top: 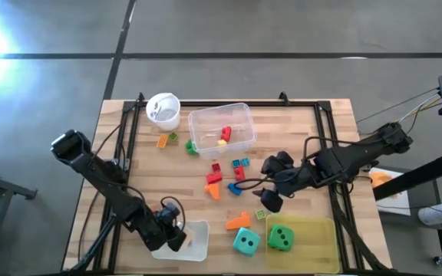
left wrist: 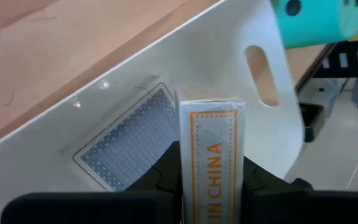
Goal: Pick & Place Toys
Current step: Put the orange deck of cards into the white bin
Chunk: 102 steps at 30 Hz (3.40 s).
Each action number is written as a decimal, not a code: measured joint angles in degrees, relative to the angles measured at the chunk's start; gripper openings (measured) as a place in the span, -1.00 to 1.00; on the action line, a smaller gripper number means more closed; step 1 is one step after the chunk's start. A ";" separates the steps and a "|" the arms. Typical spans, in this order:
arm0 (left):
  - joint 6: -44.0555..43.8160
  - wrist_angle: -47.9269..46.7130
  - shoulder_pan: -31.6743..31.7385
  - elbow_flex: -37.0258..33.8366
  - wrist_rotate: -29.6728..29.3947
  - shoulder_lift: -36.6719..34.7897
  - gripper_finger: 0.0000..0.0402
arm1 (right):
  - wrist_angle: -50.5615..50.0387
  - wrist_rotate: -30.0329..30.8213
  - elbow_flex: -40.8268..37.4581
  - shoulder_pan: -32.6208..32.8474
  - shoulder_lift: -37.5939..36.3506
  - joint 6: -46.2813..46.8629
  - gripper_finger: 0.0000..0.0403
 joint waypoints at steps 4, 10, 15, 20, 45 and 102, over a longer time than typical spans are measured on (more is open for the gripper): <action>0.05 3.51 0.47 0.10 0.73 1.79 -0.68 | 0.00 -0.01 -0.15 0.02 0.34 0.17 0.91; -0.64 6.34 0.58 0.41 0.99 3.85 -0.68 | 0.04 -0.01 -0.17 0.00 0.34 -0.04 0.91; -0.42 5.39 0.78 0.58 0.43 3.29 -0.68 | 0.09 -0.01 0.02 -0.04 0.34 -0.90 0.91; 0.25 4.96 1.13 0.44 -0.67 2.55 -0.68 | 0.02 0.01 0.04 -0.09 0.32 -1.11 0.91; 37.61 4.52 1.21 2.91 3.81 2.45 -0.68 | 0.00 -0.21 0.02 -0.11 0.28 -2.63 0.91; 26.80 1.76 5.08 2.89 15.03 3.59 -0.16 | -0.07 -0.73 0.00 -0.11 0.26 -4.32 0.91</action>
